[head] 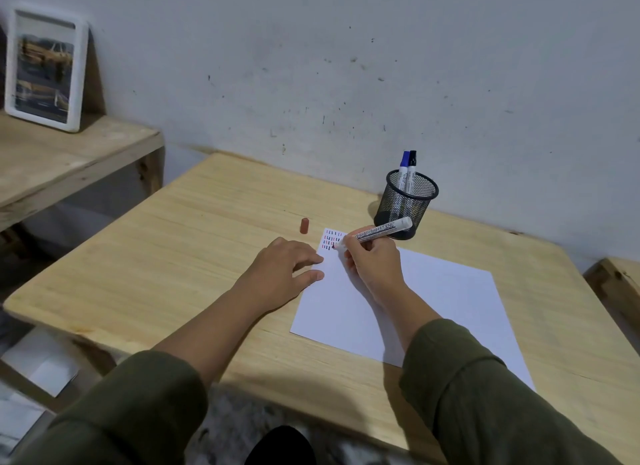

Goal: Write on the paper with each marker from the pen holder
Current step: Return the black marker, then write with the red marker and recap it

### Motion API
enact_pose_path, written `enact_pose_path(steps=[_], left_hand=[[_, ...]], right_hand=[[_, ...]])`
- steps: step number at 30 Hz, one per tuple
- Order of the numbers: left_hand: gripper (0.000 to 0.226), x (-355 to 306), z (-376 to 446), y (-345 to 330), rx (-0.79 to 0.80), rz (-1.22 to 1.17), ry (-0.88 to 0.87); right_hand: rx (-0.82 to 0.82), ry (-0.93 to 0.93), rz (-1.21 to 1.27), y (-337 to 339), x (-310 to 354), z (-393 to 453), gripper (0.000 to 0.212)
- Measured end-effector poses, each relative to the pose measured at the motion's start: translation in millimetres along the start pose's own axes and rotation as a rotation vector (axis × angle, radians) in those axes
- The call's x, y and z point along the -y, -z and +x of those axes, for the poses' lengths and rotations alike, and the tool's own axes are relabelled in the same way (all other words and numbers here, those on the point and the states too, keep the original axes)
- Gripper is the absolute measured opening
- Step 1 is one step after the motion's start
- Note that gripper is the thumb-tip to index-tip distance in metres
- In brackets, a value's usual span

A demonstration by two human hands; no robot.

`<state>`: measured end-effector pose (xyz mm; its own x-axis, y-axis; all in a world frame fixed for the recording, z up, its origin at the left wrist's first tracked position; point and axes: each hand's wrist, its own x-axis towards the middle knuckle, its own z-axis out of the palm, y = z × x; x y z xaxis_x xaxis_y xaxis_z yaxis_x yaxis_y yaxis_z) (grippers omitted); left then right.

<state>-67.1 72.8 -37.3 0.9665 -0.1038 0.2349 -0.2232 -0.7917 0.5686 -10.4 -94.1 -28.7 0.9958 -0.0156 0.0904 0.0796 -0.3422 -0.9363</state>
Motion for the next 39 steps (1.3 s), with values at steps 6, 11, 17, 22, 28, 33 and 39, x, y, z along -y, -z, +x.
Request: enact_pose_path(steps=[6, 11, 17, 22, 28, 33, 39], left_hand=[[0.035, -1.6, 0.0, 0.8, 0.011, 0.016, 0.009], [0.035, -1.3, 0.3, 0.3, 0.023, 0.023, 0.018], [0.034, -0.1, -0.2, 0.0, 0.023, 0.017, 0.016], [0.034, 0.4, -0.3, -0.1, 0.018, 0.011, 0.011], [0.033, -1.1, 4.2, 1.5, -0.130, -0.105, 0.060], [0.046, -3.7, 31.9, 1.8, -0.273, -0.127, 0.138], [0.036, 4.6, 61.8, -6.9, -0.132, -0.014, 0.211]], right_hand=[[0.007, -0.007, 0.021, -1.8, -2.5, 1.5, 0.015], [0.019, -0.016, 0.010, -1.1, -2.0, 1.6, 0.017], [0.033, -0.025, 0.006, 0.4, -0.2, 0.6, 0.019], [0.014, -0.102, 0.256, 0.1, 1.9, -0.6, 0.010], [0.037, -0.211, 0.596, 7.8, 8.7, -0.9, 0.010], [0.030, -0.232, 0.688, 10.2, 6.6, 1.6, 0.010], [0.039, -0.242, 0.695, 11.1, 6.6, 2.9, 0.010]])
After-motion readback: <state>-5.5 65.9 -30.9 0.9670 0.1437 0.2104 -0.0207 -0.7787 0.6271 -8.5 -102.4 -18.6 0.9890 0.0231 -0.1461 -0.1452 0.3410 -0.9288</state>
